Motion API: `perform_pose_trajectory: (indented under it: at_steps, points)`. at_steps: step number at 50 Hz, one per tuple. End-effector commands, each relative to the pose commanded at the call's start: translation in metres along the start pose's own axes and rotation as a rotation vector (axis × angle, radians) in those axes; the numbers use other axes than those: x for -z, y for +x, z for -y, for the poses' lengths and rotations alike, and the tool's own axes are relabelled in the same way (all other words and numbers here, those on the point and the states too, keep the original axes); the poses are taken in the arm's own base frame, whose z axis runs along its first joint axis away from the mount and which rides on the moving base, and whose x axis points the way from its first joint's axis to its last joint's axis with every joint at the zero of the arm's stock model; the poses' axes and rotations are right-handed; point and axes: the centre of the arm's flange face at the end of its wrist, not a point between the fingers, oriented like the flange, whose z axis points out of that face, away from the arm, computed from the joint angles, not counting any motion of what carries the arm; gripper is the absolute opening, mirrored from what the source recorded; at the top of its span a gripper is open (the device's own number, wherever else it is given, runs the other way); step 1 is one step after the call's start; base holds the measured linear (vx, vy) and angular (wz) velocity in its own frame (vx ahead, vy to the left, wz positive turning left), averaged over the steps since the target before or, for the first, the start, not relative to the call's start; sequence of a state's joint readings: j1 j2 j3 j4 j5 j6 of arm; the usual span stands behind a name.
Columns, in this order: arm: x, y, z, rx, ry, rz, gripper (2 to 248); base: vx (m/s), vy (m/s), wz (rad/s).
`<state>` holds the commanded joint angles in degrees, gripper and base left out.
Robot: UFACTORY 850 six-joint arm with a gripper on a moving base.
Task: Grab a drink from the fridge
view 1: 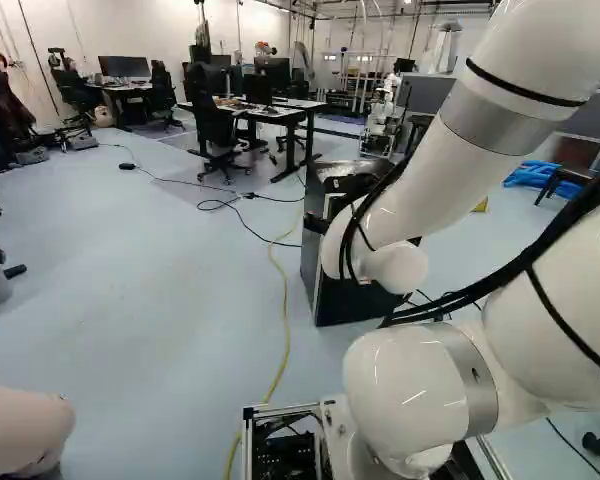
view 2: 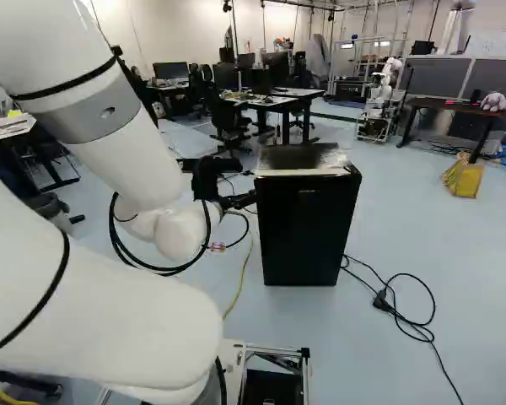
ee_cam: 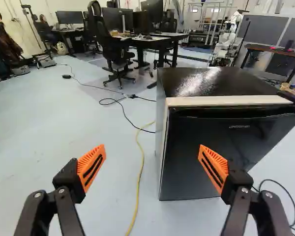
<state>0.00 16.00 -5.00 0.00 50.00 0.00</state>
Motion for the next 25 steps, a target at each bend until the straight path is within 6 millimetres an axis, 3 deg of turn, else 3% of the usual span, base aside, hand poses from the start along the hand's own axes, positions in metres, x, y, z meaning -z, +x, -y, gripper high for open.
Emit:
perform_pose_trajectory:
  at_steps: [25]
  points:
    - [0.0,0.0,0.0,0.0,0.0,0.0,247,0.0,0.002,0.004]
